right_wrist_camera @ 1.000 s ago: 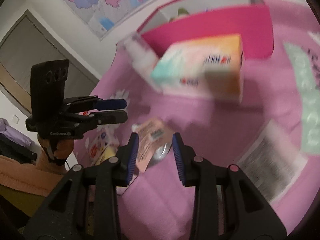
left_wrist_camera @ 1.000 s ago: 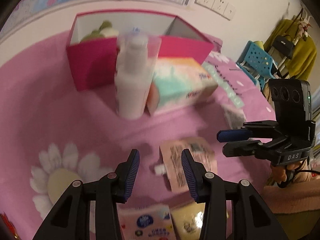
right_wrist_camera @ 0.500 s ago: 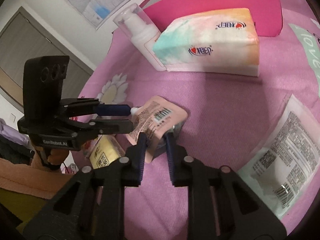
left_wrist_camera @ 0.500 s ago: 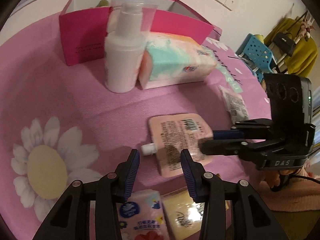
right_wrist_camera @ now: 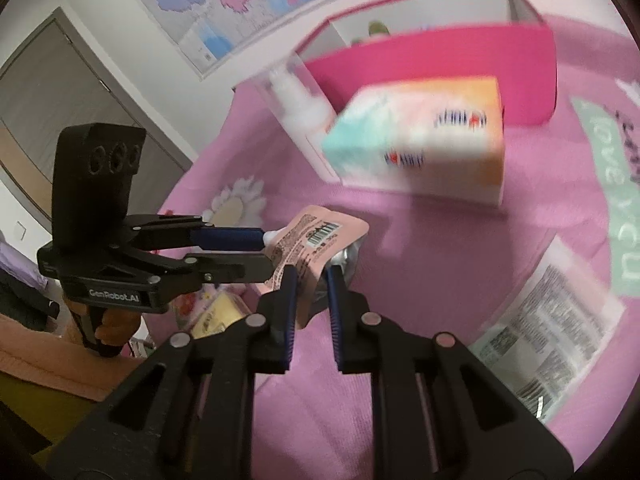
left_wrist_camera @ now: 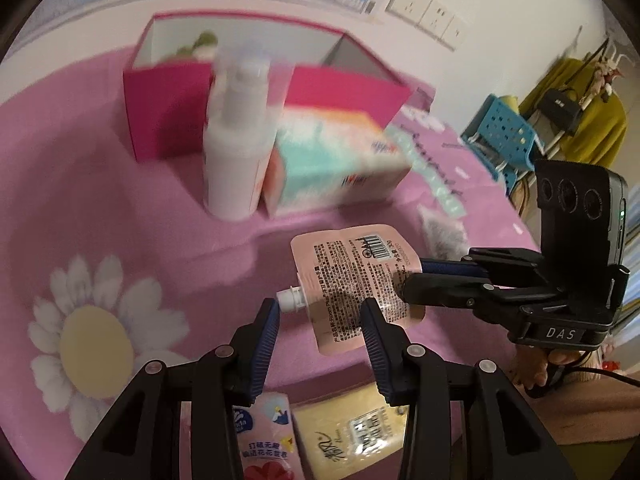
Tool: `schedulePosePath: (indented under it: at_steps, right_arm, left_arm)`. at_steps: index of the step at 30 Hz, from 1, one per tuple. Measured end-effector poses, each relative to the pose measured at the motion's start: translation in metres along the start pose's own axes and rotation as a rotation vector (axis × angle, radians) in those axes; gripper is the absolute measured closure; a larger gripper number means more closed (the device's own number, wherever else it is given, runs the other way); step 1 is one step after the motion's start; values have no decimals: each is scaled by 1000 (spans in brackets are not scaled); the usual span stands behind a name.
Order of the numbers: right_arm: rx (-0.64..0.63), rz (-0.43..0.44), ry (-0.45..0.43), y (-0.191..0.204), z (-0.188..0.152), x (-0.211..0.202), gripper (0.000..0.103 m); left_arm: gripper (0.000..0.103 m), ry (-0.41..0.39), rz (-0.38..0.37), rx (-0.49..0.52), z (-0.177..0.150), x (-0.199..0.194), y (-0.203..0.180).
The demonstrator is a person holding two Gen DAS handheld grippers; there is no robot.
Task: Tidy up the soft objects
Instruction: 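Carry the pink pouch into the pink box and open the right tool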
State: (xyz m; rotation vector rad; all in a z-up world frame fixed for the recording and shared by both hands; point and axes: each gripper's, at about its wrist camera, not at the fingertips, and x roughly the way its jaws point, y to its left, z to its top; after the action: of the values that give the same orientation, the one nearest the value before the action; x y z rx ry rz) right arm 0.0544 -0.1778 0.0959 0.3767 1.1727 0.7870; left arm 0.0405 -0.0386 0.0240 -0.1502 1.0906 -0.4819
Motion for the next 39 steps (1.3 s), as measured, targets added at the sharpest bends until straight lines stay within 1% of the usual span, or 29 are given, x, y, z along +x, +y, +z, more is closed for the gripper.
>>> schedulePosePath:
  at_steps: [2,7,15,19,24,28,34,39]
  right_arm:
    - [-15,6,-31,5,7,-8,85]
    - [-57,28,-108,17,28,-26,85]
    - [-117,30,-212,24,65,-41,85]
    - [-140,28,-242,24,82,-41,85]
    - [-127,43,-255,13,109,-33,85]
    - [-113,28,-265,3,128,-26,85]
    - [-82,3,-236,-17,151,-3,85]
    - [-37,-8,-214,-34,162,17,85]
  left_arm:
    - [61,-32,1,11,7,-11,-2]
    - [61,-152,16,47,31,-44,-10]
    - [61,-248,32,54,66,-66,-11]
    - [61,-291,52,59,85,-72,-11]
    - [61,-314,95,61,108,-71,-7]
    - [61,-305,109,50,124,-63,1]
    - [61,-271,106,5,146,-44,22]
    - [61,-226,125,-25,160,-20,38]
